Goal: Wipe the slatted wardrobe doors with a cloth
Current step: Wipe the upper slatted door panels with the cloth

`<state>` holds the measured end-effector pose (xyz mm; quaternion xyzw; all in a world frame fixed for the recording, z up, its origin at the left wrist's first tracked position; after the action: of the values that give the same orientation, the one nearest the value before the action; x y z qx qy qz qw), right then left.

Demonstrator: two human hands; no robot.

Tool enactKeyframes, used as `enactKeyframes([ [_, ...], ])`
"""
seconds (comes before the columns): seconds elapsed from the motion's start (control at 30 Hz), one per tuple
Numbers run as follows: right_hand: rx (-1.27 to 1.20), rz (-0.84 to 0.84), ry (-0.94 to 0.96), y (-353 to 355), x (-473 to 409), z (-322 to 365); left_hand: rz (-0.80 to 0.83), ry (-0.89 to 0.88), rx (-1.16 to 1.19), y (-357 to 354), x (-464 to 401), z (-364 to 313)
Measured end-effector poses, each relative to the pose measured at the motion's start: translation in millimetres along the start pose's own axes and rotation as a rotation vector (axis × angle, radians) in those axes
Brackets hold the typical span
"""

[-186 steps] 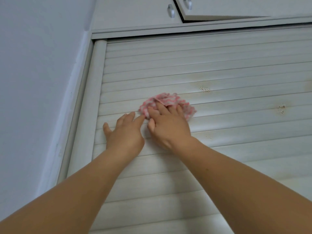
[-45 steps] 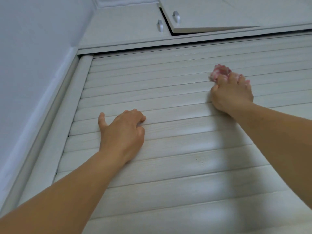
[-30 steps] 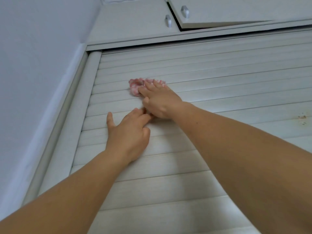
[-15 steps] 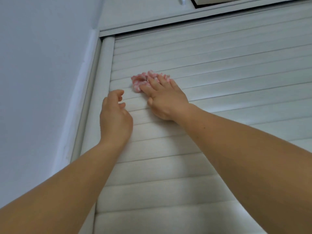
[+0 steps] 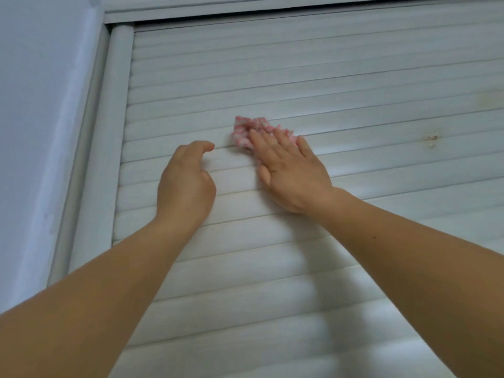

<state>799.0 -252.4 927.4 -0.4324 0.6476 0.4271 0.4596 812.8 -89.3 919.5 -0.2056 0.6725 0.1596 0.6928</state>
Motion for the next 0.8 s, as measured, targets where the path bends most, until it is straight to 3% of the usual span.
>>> enactKeyframes([
  [0.27,0.002,0.083,-0.331,2.5,21.9,-109.1,0.136,0.04,0.028,-14.5,11.2,2.6],
  [0.43,-0.061,0.075,-0.523,1.9,26.9,-108.6,0.165,0.039,0.068,-10.3,14.9,8.9],
  [0.63,-0.063,0.0,-0.364,1.9,24.2,-33.3,0.139,0.074,0.142,-4.6,21.3,16.7],
  [0.8,-0.075,0.054,-0.133,-0.4,27.4,28.0,0.112,0.065,0.152,-4.3,24.7,14.0],
])
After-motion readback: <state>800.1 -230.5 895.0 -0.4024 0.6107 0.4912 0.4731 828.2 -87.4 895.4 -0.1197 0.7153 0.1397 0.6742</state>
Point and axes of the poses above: each hand's wrist, its own x-axis away from the middle knuckle, its own y-axis out of the back of the hand, z = x × y, the point moved 6 cm from there along -x, towards the middle knuckle, and after that the axes turned 9 degrees about x, right-handed, at the moved point
